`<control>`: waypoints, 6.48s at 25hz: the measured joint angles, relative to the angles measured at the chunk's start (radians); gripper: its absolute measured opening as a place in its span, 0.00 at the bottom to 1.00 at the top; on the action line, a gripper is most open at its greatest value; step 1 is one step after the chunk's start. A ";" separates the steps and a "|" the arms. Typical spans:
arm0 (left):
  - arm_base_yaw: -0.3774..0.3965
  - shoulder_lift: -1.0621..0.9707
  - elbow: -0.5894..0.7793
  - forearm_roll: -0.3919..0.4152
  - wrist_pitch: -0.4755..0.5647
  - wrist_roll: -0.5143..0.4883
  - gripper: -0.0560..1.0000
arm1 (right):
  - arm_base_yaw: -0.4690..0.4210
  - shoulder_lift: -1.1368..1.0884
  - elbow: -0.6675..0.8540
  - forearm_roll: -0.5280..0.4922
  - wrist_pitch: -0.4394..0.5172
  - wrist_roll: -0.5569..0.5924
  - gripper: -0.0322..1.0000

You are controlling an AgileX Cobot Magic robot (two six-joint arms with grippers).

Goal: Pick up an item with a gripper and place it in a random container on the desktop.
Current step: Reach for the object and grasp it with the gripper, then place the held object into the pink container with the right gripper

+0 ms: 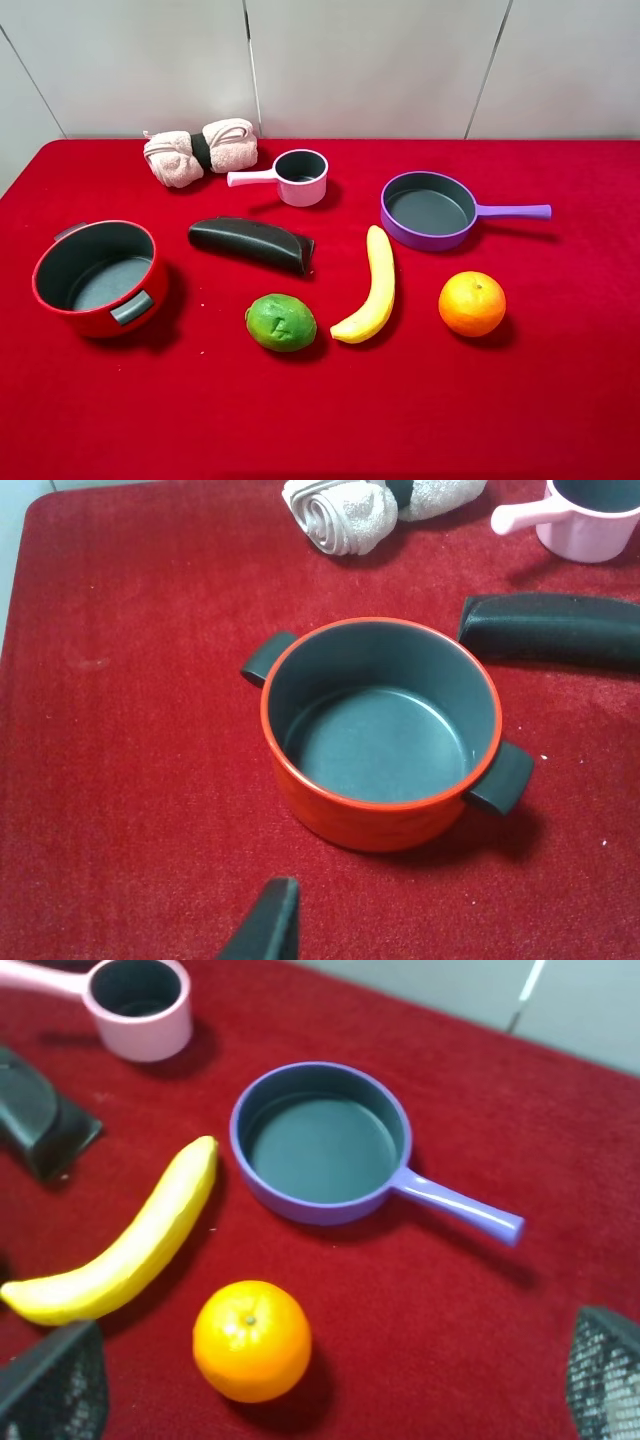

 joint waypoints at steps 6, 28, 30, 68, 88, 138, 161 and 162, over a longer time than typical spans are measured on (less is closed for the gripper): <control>0.000 0.000 0.000 0.000 0.000 0.000 0.99 | 0.163 0.134 -0.058 -0.008 0.001 -0.011 0.70; 0.000 0.000 0.000 0.000 0.000 0.000 0.99 | 0.646 0.622 -0.209 -0.042 -0.047 -0.023 0.70; 0.000 0.000 0.000 0.000 0.000 0.000 0.99 | 0.672 0.660 -0.209 -0.042 -0.083 -0.042 0.70; 0.000 0.000 0.000 0.000 0.000 0.000 0.99 | 0.762 1.123 -0.239 -0.033 -0.428 -0.094 0.70; 0.000 0.000 0.000 0.000 0.000 0.000 0.99 | 0.785 1.273 -0.239 -0.024 -0.556 -0.094 0.70; 0.000 0.000 0.000 0.000 0.000 0.000 0.99 | 0.785 1.434 -0.245 -0.011 -0.591 -0.094 0.48; 0.000 0.000 0.000 0.000 0.000 0.000 0.99 | 0.765 1.435 -0.477 -0.043 -0.332 -0.094 0.48; 0.000 0.000 0.000 0.000 0.000 0.000 0.99 | 0.755 1.435 -0.493 -0.050 -0.318 -0.094 0.48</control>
